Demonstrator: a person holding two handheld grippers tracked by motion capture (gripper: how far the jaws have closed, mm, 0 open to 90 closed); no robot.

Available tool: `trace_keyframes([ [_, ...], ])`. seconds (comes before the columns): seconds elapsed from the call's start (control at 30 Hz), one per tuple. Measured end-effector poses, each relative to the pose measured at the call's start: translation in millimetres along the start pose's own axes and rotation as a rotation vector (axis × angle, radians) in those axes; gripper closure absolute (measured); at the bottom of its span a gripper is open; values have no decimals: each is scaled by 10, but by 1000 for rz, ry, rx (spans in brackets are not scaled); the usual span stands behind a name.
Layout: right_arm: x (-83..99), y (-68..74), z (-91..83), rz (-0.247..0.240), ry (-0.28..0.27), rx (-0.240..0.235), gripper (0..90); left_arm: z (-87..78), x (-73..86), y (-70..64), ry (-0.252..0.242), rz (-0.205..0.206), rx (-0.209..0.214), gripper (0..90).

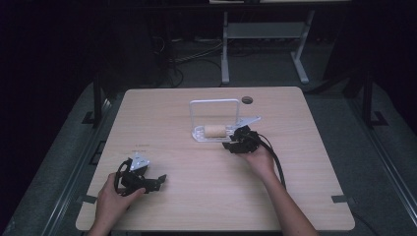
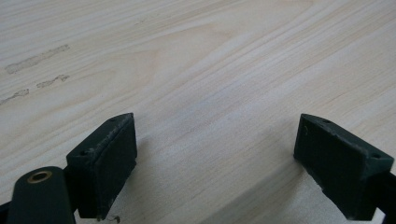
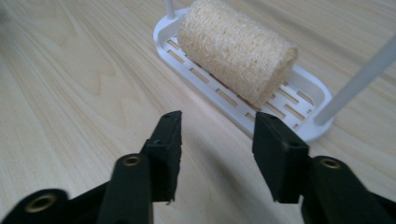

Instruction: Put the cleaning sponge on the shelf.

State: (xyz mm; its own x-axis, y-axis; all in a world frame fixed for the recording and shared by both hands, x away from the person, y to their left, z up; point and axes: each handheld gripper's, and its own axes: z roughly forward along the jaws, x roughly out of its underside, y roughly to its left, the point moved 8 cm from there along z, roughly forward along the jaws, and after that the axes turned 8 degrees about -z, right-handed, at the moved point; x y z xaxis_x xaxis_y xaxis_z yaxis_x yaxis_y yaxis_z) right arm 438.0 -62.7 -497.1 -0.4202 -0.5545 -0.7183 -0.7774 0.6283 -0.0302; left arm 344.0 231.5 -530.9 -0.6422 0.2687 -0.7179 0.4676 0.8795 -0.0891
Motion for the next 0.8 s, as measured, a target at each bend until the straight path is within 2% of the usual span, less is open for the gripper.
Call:
trace_keyframes([
  [0.03,28,-4,-37,1,-3,6,458,0,0,0,1,1,0,127],
  [0.17,82,2,-107,15,-9,14,400,0,0,0,0,0,0,127],
  [0.47,248,-12,-315,34,-20,41,334,0,0,0,0,0,0,126],
  [0.8,513,26,-531,60,-34,61,253,0,0,0,1,1,1,126],
])
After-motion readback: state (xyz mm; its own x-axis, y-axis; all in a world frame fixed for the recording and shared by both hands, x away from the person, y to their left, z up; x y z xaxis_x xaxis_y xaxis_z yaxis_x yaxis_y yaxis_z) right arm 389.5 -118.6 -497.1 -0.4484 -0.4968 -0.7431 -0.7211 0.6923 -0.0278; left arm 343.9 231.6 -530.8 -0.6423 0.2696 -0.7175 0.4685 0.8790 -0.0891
